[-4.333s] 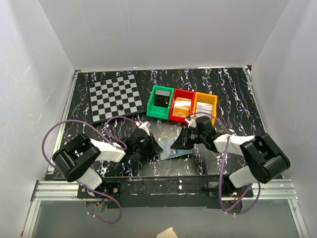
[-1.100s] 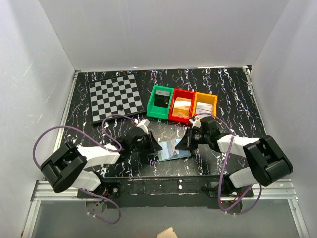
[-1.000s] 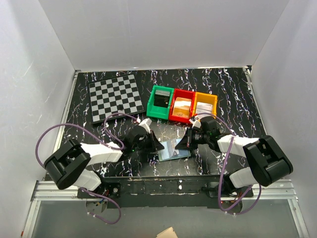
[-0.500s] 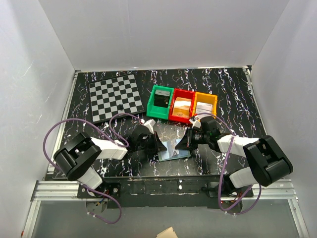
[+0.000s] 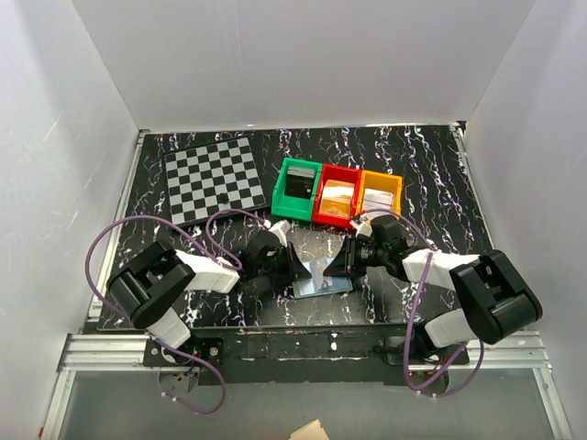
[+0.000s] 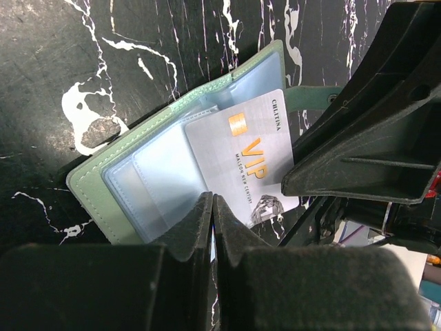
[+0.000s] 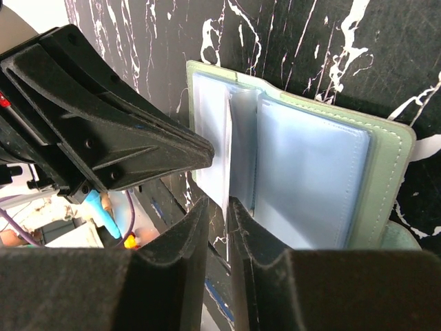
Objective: Take the credit cards out of the card holder
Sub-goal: Remove the credit card from the card holder.
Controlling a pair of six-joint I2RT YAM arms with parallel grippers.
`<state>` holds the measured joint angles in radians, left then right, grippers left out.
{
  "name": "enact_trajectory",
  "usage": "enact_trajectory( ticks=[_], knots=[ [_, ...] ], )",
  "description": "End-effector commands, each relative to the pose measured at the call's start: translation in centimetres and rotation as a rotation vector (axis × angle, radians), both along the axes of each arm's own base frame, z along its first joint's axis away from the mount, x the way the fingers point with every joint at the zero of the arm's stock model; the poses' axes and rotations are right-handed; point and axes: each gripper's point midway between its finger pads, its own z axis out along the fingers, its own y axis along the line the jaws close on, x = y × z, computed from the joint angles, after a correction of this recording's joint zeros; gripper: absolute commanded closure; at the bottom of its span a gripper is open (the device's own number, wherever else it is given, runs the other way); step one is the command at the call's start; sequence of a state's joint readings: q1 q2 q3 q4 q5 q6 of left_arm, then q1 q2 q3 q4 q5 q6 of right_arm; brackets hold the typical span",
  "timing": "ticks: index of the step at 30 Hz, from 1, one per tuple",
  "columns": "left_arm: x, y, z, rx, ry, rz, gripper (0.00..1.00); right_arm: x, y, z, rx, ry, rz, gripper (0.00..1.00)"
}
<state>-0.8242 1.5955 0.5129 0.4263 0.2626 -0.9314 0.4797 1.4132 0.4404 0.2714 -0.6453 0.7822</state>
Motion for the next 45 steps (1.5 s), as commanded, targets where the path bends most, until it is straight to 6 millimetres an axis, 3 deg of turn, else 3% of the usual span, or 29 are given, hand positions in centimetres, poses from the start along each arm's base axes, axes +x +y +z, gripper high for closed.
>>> enact_trajectory(
  ticks=[1, 13, 31, 36, 42, 45],
  knots=[
    [0.4, -1.0, 1.2, -0.029, -0.029, -0.022, 0.98, 0.2, 0.3, 0.5, 0.025, -0.018, 0.019, 0.74],
    [0.2, -1.1, 0.4, -0.026, -0.01, -0.03, 0.99, 0.4, 0.6, 0.7, 0.033, -0.014, 0.027, 0.69],
    [-0.4, -1.5, -0.2, -0.032, 0.004, -0.045, 0.99, 0.4, 1.0, 0.7, 0.051, -0.003, 0.035, 0.7],
    [-0.5, -1.3, -0.1, -0.032, 0.003, -0.04, 0.99, 0.3, 0.9, 0.6, 0.044, -0.004, 0.032, 0.82],
    [-0.8, -0.8, -0.1, -0.024, 0.0, -0.034, 1.0, 0.3, 0.8, 0.9, 0.04, -0.014, 0.031, 0.89],
    [-0.9, -0.4, -0.1, -0.023, 0.0, -0.025, 1.0, 0.3, 0.7, 1.0, 0.033, -0.022, 0.032, 0.99]
  ],
)
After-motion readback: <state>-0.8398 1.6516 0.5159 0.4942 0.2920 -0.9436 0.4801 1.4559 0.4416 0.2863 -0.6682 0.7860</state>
